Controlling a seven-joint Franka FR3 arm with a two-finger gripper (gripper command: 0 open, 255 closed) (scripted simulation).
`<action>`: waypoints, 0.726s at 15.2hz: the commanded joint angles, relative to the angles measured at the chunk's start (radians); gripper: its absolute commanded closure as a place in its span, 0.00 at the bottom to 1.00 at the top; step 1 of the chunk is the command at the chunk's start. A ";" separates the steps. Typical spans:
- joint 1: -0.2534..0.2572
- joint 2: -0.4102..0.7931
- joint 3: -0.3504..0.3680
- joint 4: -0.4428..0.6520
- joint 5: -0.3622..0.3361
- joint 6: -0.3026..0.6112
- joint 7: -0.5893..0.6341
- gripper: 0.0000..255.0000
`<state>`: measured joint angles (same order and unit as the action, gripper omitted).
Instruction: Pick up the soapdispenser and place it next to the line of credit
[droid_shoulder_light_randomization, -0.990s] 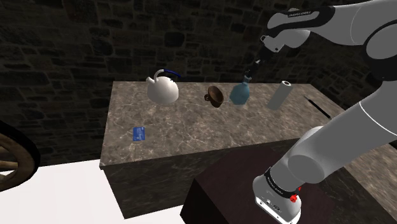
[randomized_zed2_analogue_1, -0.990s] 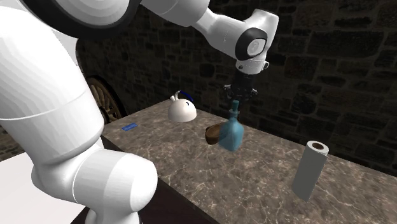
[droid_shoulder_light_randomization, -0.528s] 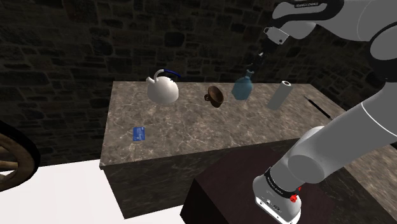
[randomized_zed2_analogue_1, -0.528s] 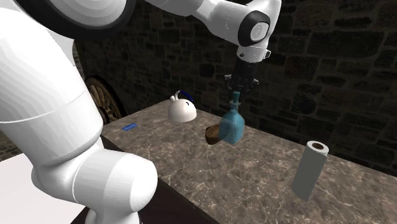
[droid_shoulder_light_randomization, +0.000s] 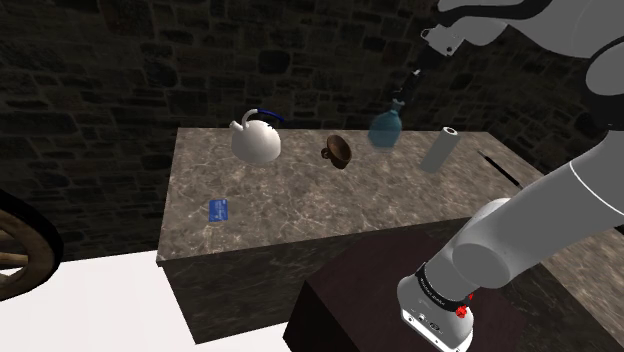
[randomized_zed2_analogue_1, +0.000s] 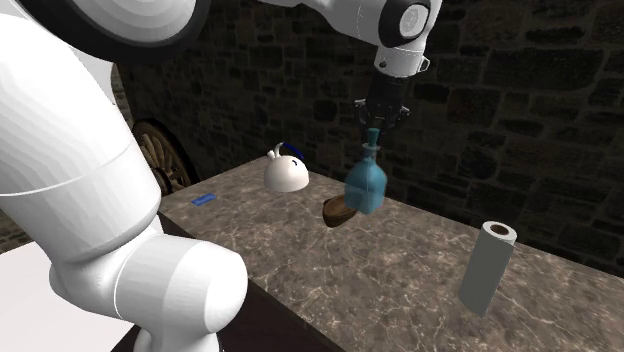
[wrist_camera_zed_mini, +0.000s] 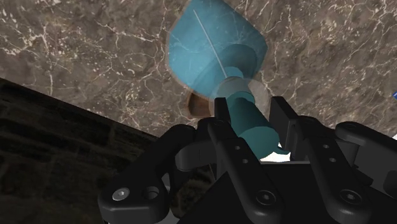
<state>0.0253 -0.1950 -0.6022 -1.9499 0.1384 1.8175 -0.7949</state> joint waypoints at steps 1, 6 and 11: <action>0.001 0.002 0.001 0.030 0.000 -0.028 0.005 1.00; 0.003 0.007 0.001 0.102 0.001 -0.094 0.016 1.00; 0.005 0.019 -0.001 0.180 0.007 -0.162 0.025 1.00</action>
<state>0.0302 -0.1768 -0.6027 -1.7867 0.1449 1.6717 -0.7727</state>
